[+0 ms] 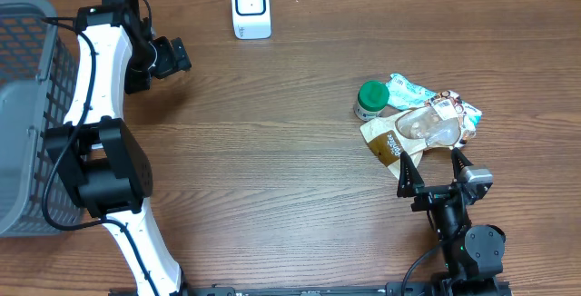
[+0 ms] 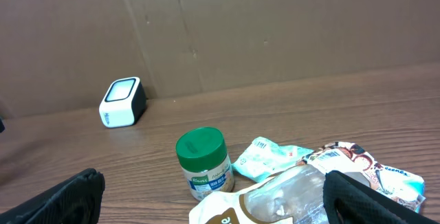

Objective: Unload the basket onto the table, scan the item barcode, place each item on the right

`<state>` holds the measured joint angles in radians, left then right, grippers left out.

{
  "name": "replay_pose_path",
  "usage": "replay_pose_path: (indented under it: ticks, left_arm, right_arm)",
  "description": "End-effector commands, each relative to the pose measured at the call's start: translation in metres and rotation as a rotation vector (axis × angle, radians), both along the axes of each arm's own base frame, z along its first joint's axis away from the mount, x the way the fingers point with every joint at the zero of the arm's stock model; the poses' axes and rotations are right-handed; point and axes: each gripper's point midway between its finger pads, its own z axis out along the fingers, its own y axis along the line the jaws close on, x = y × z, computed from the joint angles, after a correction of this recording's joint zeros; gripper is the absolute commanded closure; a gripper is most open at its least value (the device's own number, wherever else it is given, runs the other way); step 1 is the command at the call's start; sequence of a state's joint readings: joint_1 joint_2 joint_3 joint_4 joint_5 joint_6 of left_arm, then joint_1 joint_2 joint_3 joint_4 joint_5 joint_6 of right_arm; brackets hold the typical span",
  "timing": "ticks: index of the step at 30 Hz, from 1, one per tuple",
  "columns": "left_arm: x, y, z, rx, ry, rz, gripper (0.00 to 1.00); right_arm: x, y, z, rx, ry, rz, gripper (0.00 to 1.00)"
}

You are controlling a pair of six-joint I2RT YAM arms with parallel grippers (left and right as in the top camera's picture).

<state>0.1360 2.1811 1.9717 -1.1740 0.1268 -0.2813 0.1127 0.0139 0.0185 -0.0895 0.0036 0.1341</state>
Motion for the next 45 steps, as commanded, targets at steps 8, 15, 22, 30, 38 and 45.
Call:
replay_pose_path:
  ticks: [8,15,22,30,38,45]
  left_arm:
    - [-0.006,-0.048,0.117,0.024,-0.264,-0.095,0.0]
    - [-0.047,-0.117,0.214,0.003,-0.494,-0.249,0.01]
    - [-0.095,-0.169,0.267,0.025,-0.641,-0.446,0.0]
    - [-0.098,-0.158,0.278,0.104,-0.795,-0.416,0.01]
    - [-0.118,-0.136,0.225,0.132,-0.966,-0.341,0.0]
    - [-0.156,-0.091,0.165,0.172,-1.063,-0.225,0.0]
  right_arm:
    - [0.0,0.0,-0.001,-0.004,-0.007,0.002,0.0]
    - [0.0,0.0,-0.001,-0.004,-0.007,0.002,0.0]
    - [0.0,0.0,-0.001,-0.004,-0.007,0.002,0.0]
    - [0.0,0.0,-0.001,-0.004,-0.007,0.002,0.0]
    - [0.0,0.0,-0.001,-0.004,-0.007,0.002,0.0]
    - [0.0,0.0,-0.001,-0.004,-0.007,0.002,0.0]
